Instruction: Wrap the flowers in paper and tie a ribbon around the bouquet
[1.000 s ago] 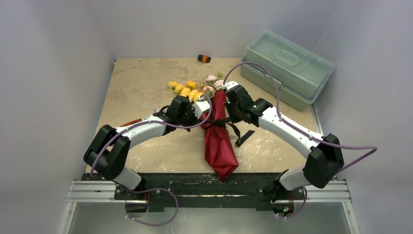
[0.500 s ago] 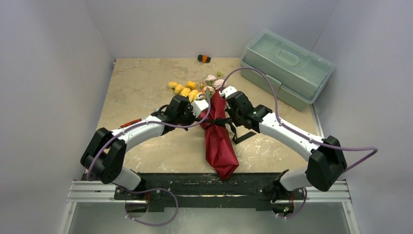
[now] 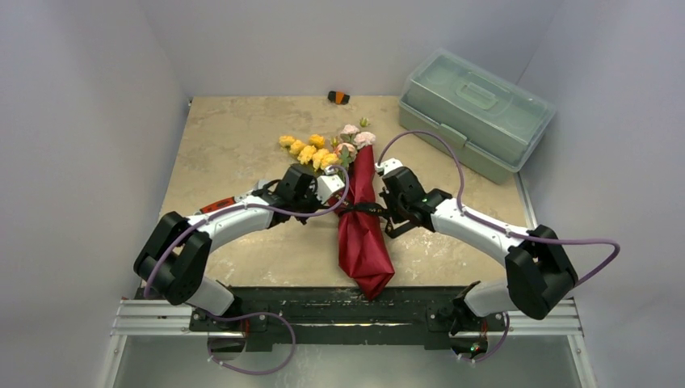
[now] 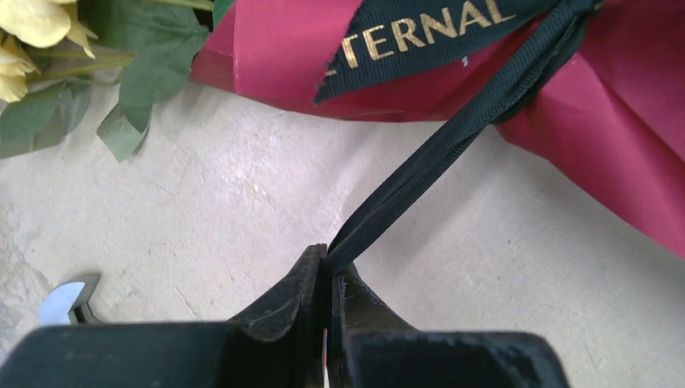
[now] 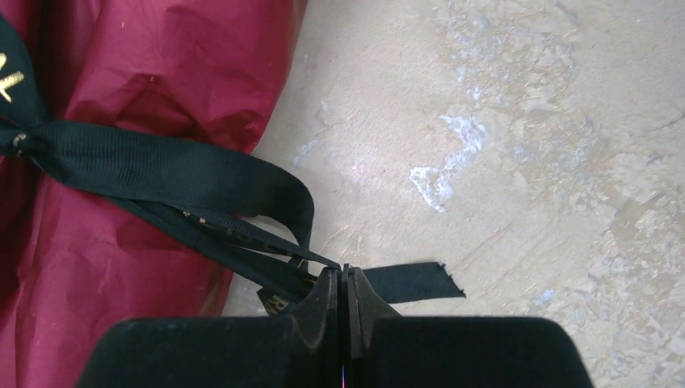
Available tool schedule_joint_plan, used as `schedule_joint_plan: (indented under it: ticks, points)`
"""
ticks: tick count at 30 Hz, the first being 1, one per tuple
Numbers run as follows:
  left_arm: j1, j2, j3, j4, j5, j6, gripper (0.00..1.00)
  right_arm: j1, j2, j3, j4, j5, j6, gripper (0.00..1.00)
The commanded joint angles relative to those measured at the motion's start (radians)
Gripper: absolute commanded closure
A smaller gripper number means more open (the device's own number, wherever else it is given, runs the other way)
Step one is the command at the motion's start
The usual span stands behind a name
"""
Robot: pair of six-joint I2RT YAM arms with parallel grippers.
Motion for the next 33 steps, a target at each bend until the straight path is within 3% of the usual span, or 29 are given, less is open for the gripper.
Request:
schedule_joint_plan:
  ticks: [1,13,19,21,24,27,30,33]
  points:
    - [0.012,-0.024,-0.03,-0.047,-0.16,0.026,1.0,-0.049,-0.013,-0.006,0.002,0.028,0.01,1.0]
    - [0.022,-0.076,-0.079,-0.032,-0.205,0.062,1.0,-0.075,-0.026,-0.041,0.049,0.018,-0.05,1.0]
    - [0.029,-0.072,-0.058,-0.024,-0.149,0.049,1.0,-0.076,-0.021,-0.039,0.073,0.001,-0.051,1.0]
    - [0.029,-0.075,-0.039,-0.021,-0.136,0.021,0.79,-0.075,-0.025,-0.029,0.082,-0.034,-0.055,1.0]
    - [0.03,-0.114,-0.009,-0.015,-0.108,-0.016,0.4,-0.075,-0.032,0.016,0.069,-0.086,-0.034,0.69]
    - [0.029,-0.17,0.013,0.007,-0.109,-0.055,0.11,-0.075,-0.06,0.063,0.064,-0.103,-0.039,0.43]
    - [0.03,-0.196,0.056,-0.01,-0.124,-0.086,0.05,-0.075,-0.081,0.126,0.03,-0.096,-0.017,0.28]
    - [0.03,-0.211,0.11,-0.028,-0.147,-0.123,0.03,-0.074,-0.09,0.206,0.0,-0.091,-0.02,0.24]
